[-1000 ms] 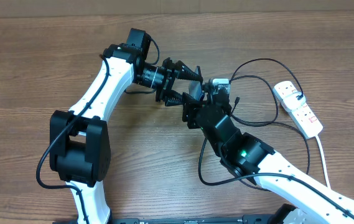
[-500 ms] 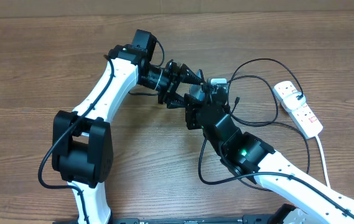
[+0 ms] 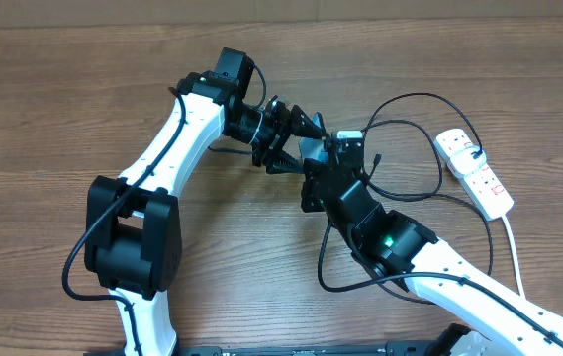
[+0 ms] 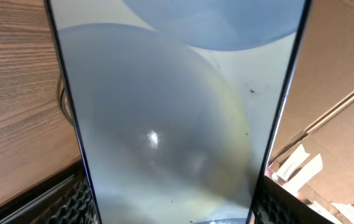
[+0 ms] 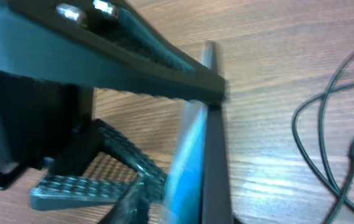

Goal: Plug charger to phone and switch on socket

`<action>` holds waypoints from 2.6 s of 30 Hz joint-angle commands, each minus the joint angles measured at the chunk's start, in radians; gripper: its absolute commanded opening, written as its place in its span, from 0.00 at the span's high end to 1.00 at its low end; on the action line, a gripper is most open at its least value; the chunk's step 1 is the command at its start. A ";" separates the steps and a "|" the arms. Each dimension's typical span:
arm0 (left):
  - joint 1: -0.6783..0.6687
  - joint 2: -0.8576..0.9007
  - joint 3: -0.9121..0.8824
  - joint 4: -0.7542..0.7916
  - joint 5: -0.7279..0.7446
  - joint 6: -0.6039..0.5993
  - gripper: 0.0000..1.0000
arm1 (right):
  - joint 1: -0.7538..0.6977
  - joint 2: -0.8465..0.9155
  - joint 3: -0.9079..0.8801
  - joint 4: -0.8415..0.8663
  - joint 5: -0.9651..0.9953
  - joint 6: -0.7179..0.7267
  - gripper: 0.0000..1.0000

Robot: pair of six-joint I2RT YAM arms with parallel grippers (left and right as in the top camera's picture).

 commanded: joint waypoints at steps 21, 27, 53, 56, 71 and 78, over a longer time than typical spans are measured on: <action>0.071 -0.002 0.026 0.016 -0.086 0.065 0.04 | -0.010 -0.004 0.020 0.079 -0.102 0.025 0.95; 0.259 -0.035 0.028 -0.082 -0.085 0.229 0.04 | -0.127 -0.004 0.020 0.070 -0.133 0.246 0.96; 0.913 -0.843 -0.161 -0.554 -0.316 0.811 0.01 | -0.230 0.114 0.019 0.125 -0.596 0.931 0.96; 0.913 -0.880 -0.326 -0.448 -0.306 0.644 0.00 | -0.230 0.114 0.019 0.151 -0.596 0.931 0.96; 0.658 -0.837 -1.023 0.406 0.043 -0.456 0.12 | -0.167 0.114 0.019 0.230 -0.576 1.044 0.96; 0.433 -0.837 -1.025 0.849 -0.114 -0.819 0.12 | -0.117 0.115 0.019 0.232 -0.560 1.086 0.96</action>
